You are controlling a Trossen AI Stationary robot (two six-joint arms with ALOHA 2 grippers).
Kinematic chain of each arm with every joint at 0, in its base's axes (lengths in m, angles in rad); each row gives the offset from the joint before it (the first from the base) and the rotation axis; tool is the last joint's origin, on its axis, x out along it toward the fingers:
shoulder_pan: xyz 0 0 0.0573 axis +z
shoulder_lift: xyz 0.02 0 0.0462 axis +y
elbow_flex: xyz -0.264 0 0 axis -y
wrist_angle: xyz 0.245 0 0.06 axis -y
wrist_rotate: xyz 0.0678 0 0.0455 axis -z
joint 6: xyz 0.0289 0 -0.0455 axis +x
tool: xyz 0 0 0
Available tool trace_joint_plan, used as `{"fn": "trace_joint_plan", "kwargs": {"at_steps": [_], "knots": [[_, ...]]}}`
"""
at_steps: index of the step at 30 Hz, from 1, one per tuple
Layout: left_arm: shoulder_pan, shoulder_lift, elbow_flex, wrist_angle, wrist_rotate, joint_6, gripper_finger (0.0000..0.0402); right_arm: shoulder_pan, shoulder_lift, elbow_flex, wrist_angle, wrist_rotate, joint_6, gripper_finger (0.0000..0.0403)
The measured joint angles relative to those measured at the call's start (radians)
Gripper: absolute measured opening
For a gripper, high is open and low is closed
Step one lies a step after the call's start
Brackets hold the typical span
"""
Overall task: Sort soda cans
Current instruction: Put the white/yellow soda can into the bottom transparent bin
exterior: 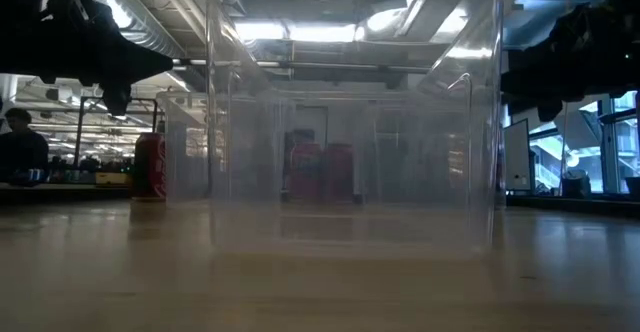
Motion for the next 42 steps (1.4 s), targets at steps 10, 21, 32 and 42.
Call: {"fn": "trace_joint_plan", "kwargs": {"at_steps": [10,21,32,42], "knots": [[0.0,0.0,0.0,0.045,-0.001,-0.047,0.0011,0.0,0.0,0.041,0.035,0.011,-0.019,0.0024],[0.0,0.0,0.0,0.132,-0.039,0.042,0.0011,0.0,0.037,0.311,-0.149,0.195,-0.203,0.0024],[0.0,0.0,0.0,0.133,-0.154,0.088,0.0011,0.0,0.293,0.642,-0.403,0.549,-0.363,0.0024],[0.0,0.0,0.0,0.125,-0.154,0.087,0.0011,-0.001,0.496,0.778,-0.439,0.672,-0.447,0.0024]]}}
